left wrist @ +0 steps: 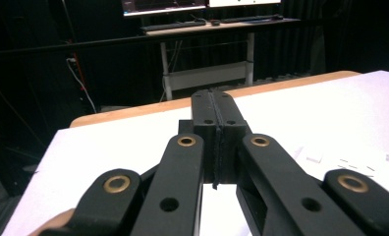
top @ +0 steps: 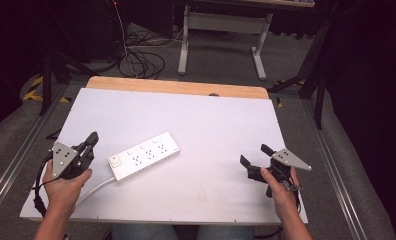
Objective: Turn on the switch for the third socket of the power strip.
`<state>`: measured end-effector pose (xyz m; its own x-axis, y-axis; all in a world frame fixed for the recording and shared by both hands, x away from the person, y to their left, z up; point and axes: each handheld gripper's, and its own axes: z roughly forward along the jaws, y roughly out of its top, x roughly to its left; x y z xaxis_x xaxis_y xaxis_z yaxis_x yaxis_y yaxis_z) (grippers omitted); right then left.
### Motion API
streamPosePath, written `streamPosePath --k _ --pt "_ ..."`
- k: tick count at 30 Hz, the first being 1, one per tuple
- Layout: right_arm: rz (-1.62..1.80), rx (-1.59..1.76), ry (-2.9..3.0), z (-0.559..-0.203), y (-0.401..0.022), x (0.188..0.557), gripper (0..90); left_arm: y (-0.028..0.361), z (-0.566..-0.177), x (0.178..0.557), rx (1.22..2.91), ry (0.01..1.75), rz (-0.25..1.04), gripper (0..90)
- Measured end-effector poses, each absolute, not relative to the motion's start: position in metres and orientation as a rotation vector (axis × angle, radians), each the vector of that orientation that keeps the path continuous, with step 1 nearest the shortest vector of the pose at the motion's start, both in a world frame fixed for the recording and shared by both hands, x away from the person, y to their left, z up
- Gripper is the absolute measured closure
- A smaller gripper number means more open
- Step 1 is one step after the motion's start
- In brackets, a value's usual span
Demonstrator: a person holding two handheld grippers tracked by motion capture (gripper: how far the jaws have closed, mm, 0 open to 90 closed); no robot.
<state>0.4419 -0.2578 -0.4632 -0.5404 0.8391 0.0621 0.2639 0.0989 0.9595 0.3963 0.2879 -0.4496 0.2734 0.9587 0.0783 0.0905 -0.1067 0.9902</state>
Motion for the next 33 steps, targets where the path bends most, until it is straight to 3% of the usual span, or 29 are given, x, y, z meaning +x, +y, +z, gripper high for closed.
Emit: streamPosePath --k 18,33 --pt "1.454 1.080 1.871 -0.464 -0.258 0.442 7.4 0.251 -0.450 0.418 1.598 0.916 0.966 89.7" --pt "1.453 1.082 1.873 -0.465 -0.258 0.441 7.5 0.244 -0.451 0.421 1.622 0.901 0.939 89.7"
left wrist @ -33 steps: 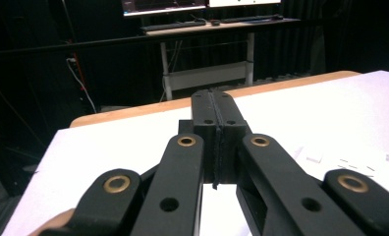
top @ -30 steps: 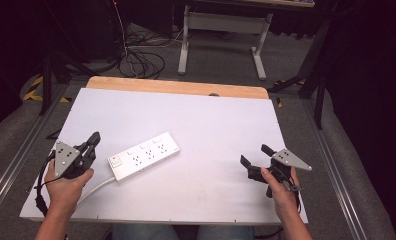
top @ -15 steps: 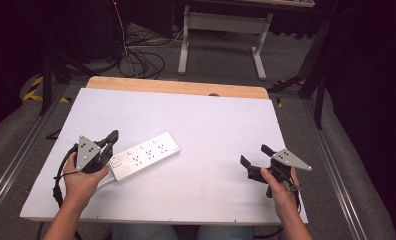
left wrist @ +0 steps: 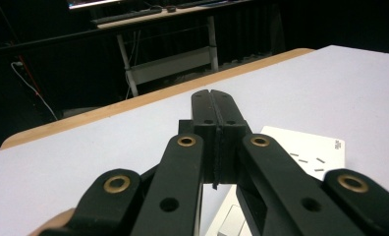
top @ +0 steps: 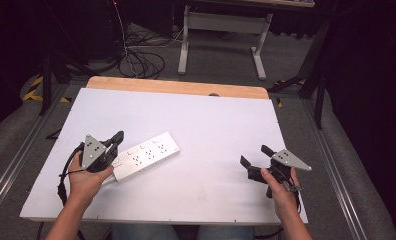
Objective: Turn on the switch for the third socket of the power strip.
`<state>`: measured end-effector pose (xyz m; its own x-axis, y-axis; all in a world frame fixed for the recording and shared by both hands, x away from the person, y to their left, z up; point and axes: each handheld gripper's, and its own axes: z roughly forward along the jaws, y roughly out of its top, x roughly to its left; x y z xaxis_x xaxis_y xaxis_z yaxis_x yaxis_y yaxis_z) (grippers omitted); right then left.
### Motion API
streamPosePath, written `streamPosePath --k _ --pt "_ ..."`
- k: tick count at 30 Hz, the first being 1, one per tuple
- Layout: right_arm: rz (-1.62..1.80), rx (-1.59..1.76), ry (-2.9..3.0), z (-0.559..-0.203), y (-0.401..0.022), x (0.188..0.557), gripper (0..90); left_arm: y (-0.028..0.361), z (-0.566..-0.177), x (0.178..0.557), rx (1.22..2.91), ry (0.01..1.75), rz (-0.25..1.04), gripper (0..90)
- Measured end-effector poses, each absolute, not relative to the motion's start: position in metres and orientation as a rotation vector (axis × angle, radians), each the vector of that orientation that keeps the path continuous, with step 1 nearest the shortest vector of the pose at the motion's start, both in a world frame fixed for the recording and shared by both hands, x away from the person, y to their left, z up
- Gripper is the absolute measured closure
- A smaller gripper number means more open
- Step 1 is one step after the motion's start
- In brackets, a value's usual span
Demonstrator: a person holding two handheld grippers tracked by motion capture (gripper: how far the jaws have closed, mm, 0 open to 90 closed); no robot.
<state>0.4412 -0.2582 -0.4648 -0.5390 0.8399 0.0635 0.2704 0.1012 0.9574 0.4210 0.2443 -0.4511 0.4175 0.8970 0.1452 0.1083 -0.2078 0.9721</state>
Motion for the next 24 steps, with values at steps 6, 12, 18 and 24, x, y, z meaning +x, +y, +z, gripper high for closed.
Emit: streamPosePath --k 6,12,18,24 --pt "1.459 1.081 1.873 -0.464 -0.259 0.441 7.5 0.238 -0.451 0.422 1.633 0.891 0.927 89.7" --pt "1.460 1.083 1.869 -0.464 -0.259 0.441 7.5 0.234 -0.449 0.421 1.641 0.875 0.918 89.7" --pt "1.458 1.084 1.868 -0.464 -0.259 0.441 7.5 0.232 -0.449 0.421 1.642 0.875 0.904 89.7" --pt "1.457 1.083 1.871 -0.465 -0.259 0.442 7.5 0.226 -0.447 0.429 1.651 0.872 0.901 89.7"
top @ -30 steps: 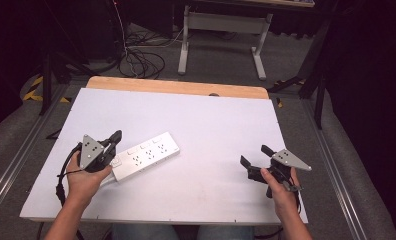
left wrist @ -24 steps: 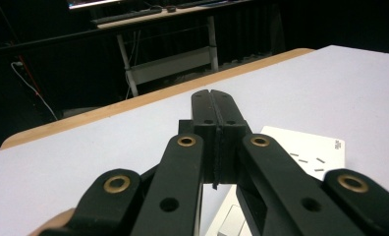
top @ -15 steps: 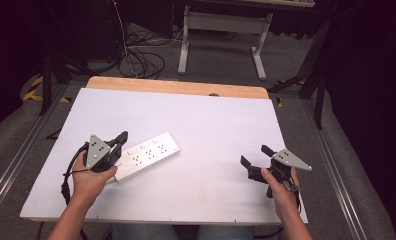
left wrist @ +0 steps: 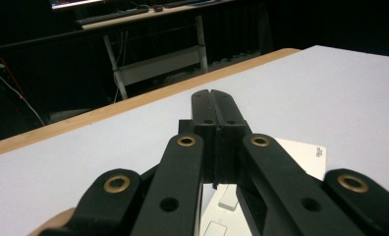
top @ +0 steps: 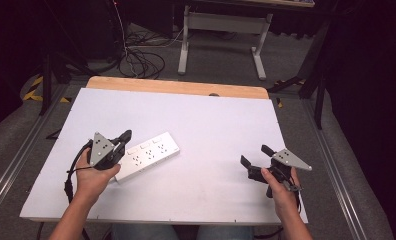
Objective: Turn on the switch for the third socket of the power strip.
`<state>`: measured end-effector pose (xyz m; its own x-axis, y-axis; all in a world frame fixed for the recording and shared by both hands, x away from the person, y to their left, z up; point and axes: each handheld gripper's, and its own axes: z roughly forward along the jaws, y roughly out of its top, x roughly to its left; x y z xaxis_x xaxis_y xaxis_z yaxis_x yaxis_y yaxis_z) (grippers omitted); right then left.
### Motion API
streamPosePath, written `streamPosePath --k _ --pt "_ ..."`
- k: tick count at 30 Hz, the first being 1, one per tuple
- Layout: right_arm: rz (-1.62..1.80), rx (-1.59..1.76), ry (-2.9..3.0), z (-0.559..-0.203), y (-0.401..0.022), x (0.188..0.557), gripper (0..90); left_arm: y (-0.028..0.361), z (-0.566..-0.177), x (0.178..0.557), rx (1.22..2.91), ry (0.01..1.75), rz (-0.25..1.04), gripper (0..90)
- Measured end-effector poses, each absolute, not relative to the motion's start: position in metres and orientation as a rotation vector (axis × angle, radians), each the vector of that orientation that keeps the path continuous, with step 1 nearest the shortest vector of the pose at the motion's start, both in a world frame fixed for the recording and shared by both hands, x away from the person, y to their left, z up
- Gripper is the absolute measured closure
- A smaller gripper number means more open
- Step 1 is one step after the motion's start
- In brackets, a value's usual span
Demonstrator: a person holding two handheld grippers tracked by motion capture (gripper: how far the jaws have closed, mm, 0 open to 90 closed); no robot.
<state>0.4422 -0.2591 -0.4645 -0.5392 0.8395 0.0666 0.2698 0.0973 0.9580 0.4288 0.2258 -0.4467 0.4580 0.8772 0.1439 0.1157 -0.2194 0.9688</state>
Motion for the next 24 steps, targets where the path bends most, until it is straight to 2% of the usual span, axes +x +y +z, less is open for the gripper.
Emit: streamPosePath --k 24 --pt "1.447 1.090 1.875 -0.466 -0.259 0.443 7.5 0.205 -0.451 0.446 1.713 0.867 0.870 89.7"
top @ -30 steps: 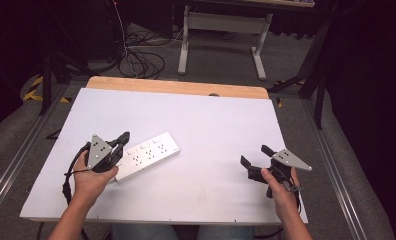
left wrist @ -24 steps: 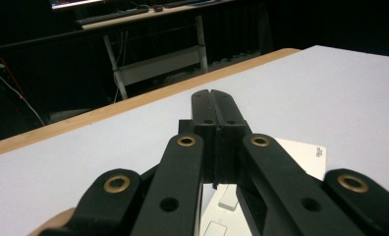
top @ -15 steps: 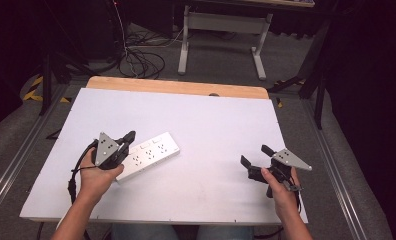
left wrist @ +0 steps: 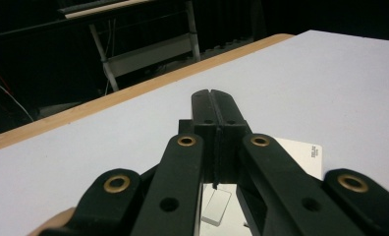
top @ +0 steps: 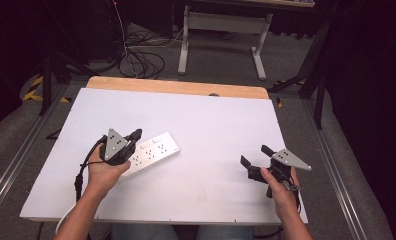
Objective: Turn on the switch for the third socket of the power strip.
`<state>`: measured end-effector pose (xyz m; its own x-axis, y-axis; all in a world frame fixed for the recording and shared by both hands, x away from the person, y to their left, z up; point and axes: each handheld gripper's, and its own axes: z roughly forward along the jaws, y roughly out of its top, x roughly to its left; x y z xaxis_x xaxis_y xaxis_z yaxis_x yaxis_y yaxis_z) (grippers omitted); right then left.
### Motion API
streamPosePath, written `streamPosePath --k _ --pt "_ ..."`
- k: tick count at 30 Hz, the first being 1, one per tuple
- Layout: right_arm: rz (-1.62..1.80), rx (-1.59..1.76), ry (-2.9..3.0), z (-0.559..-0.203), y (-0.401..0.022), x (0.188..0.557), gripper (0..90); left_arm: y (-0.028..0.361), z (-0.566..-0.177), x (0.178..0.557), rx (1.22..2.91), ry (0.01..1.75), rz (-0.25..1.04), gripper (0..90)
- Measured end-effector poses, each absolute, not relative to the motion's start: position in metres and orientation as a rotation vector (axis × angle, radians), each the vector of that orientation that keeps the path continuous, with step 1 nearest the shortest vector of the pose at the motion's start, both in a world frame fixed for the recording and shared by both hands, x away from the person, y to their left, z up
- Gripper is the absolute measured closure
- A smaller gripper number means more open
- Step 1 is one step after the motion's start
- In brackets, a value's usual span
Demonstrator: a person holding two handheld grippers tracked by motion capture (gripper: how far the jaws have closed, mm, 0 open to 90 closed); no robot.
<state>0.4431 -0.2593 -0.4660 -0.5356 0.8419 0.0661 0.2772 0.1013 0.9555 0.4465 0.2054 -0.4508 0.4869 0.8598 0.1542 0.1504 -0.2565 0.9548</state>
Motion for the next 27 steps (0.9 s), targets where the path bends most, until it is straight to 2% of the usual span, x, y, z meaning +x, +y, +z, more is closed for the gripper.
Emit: streamPosePath --k 27 --pt "1.445 1.081 1.887 -0.466 -0.259 0.443 7.5 0.185 -0.454 0.465 1.793 0.867 0.844 89.6"
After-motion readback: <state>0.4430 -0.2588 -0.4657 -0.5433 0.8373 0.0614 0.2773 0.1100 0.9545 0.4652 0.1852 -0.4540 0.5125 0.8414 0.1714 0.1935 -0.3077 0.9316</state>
